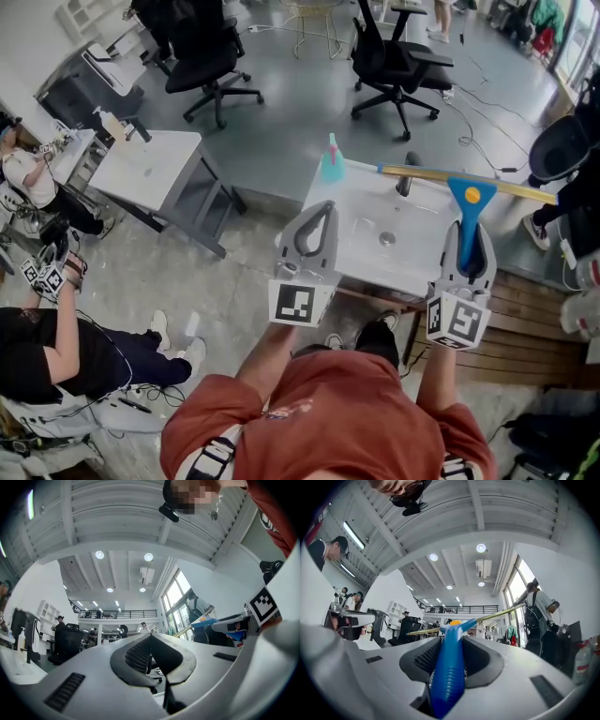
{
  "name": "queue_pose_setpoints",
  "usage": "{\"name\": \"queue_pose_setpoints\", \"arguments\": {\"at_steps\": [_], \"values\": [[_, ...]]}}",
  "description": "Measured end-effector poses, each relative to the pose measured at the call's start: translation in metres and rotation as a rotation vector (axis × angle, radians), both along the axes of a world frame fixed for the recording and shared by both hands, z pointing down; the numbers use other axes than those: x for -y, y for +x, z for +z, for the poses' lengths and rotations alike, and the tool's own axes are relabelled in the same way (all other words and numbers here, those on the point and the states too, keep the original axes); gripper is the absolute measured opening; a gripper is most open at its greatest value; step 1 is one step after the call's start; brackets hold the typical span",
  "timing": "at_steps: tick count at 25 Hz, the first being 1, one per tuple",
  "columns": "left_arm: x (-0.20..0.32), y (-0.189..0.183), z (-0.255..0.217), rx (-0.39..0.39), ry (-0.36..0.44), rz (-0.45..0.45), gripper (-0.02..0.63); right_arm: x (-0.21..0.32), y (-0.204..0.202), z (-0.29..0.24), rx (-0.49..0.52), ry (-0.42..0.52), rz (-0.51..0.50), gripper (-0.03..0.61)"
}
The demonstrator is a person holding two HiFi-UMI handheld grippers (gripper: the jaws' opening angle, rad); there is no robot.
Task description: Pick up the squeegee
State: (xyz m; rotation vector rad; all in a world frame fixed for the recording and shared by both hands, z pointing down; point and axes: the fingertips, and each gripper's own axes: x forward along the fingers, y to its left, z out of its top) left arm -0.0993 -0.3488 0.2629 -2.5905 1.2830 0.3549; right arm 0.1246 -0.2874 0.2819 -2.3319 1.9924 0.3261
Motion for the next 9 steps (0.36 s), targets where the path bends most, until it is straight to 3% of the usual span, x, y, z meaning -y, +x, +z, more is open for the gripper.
{"name": "queue_pose_setpoints", "arguments": {"at_steps": [9], "values": [[0.0001,-0.0025,-0.0026,0.002,0.001,0.004,0.015,-0.0031,-0.0017,-0.005,0.002,0.014,0.006,0.146]]}}
